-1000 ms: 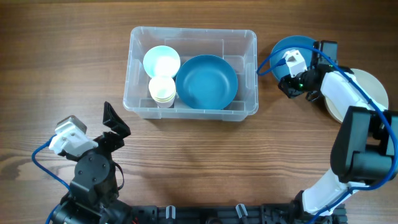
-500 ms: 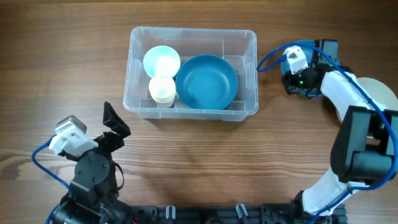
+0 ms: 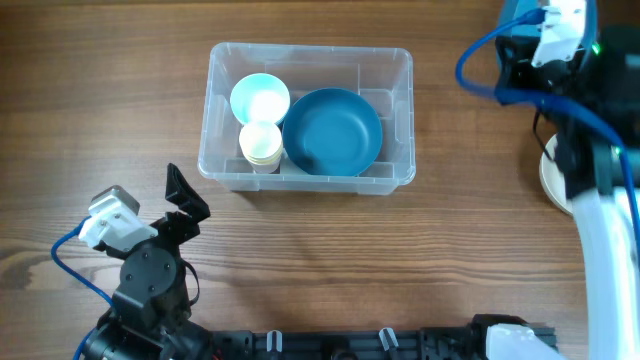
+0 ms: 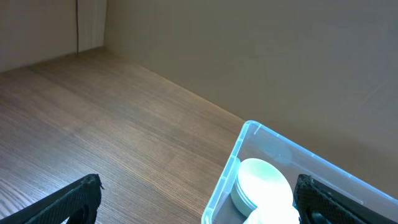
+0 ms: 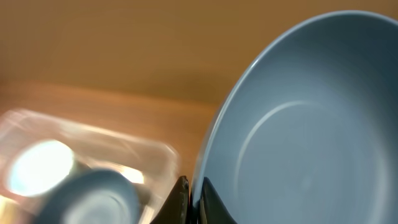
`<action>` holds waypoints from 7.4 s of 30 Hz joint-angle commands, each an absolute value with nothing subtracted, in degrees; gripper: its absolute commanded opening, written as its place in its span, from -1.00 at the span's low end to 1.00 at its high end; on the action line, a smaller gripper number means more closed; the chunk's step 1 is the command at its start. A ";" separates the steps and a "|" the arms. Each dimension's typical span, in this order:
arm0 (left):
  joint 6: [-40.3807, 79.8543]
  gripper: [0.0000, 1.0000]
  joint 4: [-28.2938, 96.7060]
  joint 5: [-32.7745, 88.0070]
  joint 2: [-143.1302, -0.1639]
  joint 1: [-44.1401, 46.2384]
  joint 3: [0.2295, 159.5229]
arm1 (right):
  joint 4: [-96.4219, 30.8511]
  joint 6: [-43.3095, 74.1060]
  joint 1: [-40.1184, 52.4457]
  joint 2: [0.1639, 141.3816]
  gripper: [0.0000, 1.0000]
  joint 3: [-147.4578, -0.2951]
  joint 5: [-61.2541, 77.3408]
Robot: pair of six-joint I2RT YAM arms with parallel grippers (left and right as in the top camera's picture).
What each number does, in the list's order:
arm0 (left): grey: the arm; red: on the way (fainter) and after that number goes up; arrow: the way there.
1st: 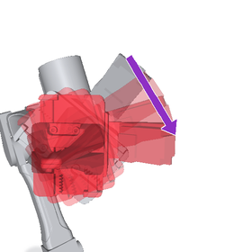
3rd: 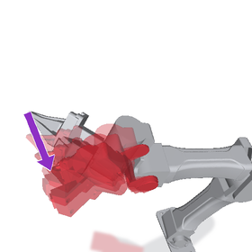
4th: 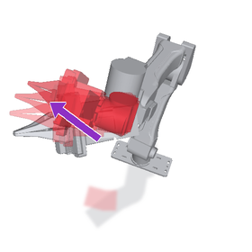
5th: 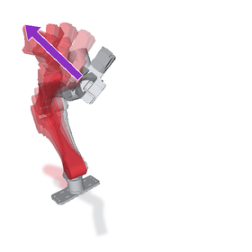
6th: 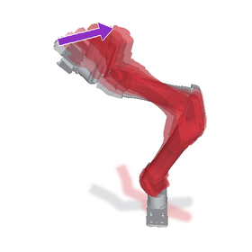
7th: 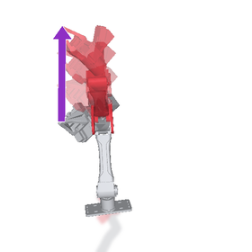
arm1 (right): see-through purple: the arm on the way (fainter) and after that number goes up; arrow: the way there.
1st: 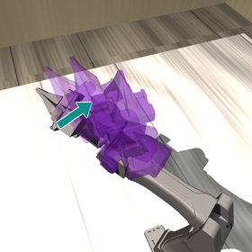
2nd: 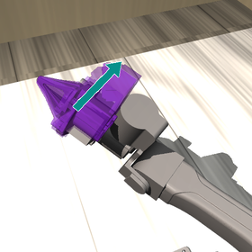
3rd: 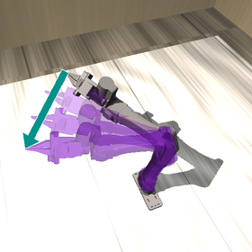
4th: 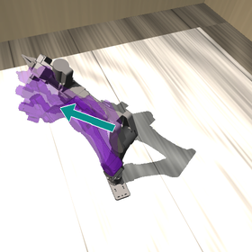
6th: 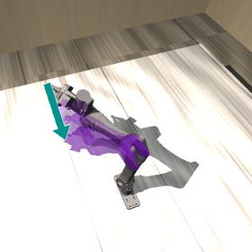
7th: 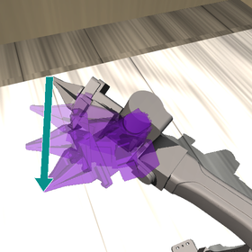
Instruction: Pack container
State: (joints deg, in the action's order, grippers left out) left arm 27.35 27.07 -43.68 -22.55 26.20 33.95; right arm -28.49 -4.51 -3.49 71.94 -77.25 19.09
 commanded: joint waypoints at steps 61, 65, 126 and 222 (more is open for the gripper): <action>27.88 1.00 27.11 -44.47 -22.22 25.87 33.95 | -51.07 7.88 -18.76 84.58 0.60 -69.06 -13.76; 27.88 1.00 27.11 -44.45 -22.22 25.87 33.95 | -48.84 7.94 -20.84 94.37 0.62 -68.66 -14.11; 27.88 1.00 27.11 -44.45 -22.22 25.87 33.95 | -58.50 0.01 44.62 103.98 -0.91 -101.43 -9.45; 27.88 0.99 27.11 -44.45 -22.22 25.87 33.95 | -7.49 7.64 0.71 0.21 0.99 -7.68 3.11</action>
State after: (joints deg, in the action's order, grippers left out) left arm 27.35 27.20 -43.68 -22.55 26.20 33.95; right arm -8.01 13.02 0.93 1.28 -10.20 0.51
